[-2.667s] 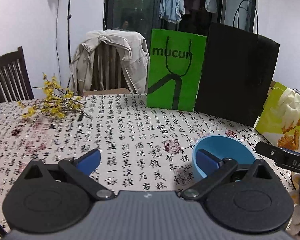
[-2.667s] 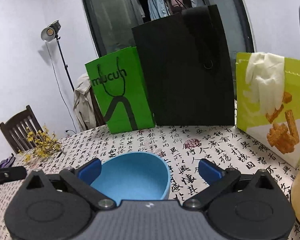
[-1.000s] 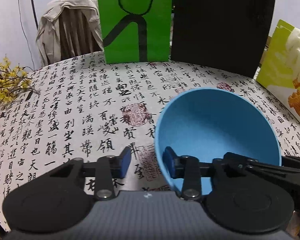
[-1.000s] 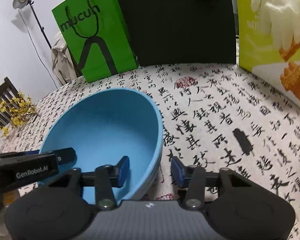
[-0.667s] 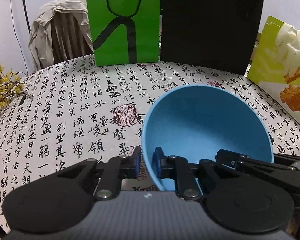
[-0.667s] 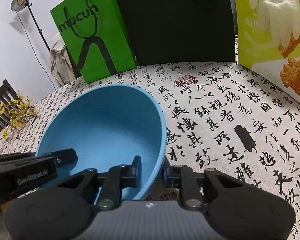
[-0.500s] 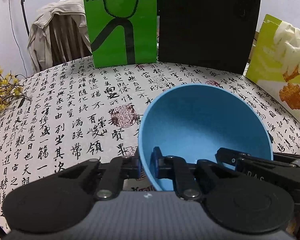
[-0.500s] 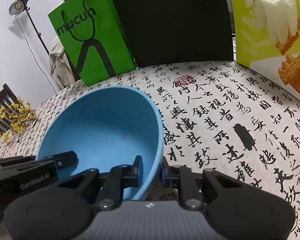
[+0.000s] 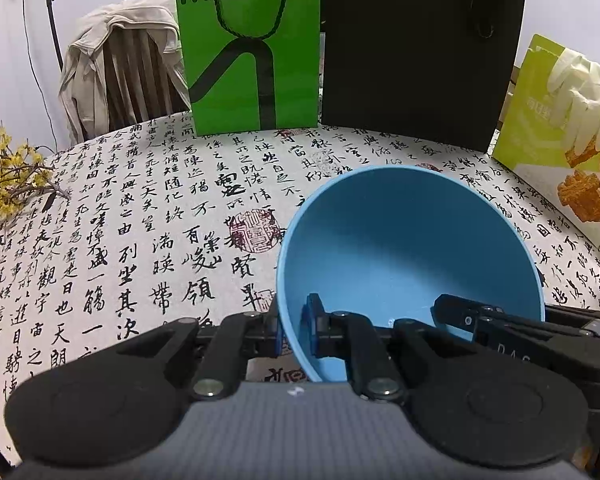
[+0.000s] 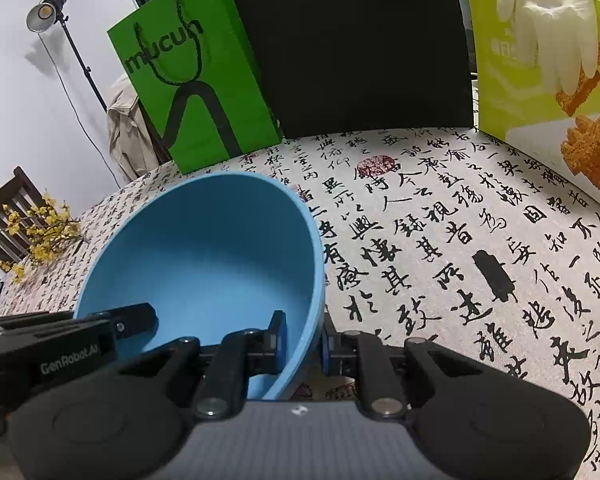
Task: Organize plates and bowls
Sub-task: 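Close both grippers on the blue bowl rim, then lift the gripped blue bowl off the table with both grippers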
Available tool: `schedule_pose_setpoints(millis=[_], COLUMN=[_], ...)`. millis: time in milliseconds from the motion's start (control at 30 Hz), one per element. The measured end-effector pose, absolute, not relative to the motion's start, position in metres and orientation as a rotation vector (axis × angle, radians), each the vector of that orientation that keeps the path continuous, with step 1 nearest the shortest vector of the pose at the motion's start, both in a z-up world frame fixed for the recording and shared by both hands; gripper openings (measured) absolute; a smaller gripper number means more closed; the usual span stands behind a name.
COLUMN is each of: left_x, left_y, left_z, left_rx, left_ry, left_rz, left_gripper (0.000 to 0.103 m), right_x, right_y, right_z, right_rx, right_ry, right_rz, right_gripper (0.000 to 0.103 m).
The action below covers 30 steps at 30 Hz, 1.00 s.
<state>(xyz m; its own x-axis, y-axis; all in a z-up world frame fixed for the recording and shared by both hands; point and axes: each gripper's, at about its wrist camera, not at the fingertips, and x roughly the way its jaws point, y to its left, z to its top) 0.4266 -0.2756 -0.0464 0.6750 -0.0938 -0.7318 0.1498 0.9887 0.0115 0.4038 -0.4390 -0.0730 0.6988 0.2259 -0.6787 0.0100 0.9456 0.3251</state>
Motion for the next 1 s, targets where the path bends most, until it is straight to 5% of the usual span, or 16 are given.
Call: schedule_pose_setpoints(millis=[1000], left_x=[0.382], left_y=[-0.248], left_z=[-0.004], left_rx=[0.02], left_ry=[0.763], left_rz=[-0.137], left_gripper=[0.012], right_x=[0.362], right_y=[-0.413], right_z=[-0.026], right_rx=[0.248], right_ry=[0.716], right_rz=[0.155], right_gripper=[0.016])
